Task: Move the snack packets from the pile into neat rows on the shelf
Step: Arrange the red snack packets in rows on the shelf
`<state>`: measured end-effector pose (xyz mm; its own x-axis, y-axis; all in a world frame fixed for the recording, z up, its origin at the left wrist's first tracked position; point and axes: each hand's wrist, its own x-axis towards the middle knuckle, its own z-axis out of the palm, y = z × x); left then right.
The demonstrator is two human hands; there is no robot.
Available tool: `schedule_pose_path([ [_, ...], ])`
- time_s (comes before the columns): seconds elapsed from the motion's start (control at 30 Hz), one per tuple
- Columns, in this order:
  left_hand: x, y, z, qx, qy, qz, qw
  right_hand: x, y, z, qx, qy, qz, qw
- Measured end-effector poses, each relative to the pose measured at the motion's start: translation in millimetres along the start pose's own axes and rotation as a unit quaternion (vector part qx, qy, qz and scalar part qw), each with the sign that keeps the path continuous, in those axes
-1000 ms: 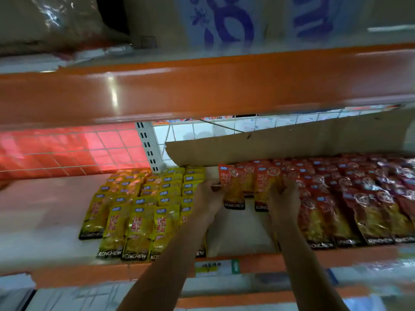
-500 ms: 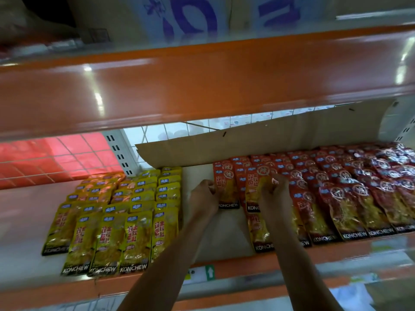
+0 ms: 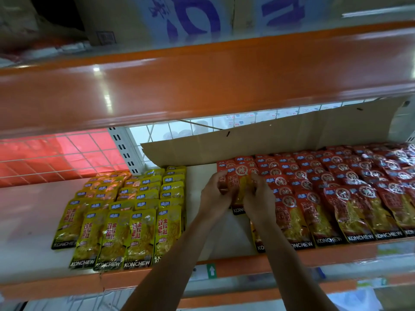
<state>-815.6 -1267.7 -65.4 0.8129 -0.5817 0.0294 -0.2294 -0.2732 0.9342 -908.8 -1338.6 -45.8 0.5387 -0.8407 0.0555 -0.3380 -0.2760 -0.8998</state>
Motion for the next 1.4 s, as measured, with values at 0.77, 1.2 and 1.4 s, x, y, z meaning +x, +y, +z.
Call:
schedule_pose_path([
  [0.77,-1.1,-19.9,-3.6,0.242,0.0,0.087,0.966,1.9,18.3,5.8,-0.132,0.004,-0.075,0.988],
  [1.2,-6.5,-20.6,-52.3,0.271,0.106,0.164,0.943,-12.3,-12.6,53.4,-0.168,-0.027,-0.151,0.974],
  [1.4,-16.6,-41.7,-123.8,0.328,0.17,0.156,0.916,-36.0,-50.6,112.1,-0.168,-0.096,-0.213,0.958],
])
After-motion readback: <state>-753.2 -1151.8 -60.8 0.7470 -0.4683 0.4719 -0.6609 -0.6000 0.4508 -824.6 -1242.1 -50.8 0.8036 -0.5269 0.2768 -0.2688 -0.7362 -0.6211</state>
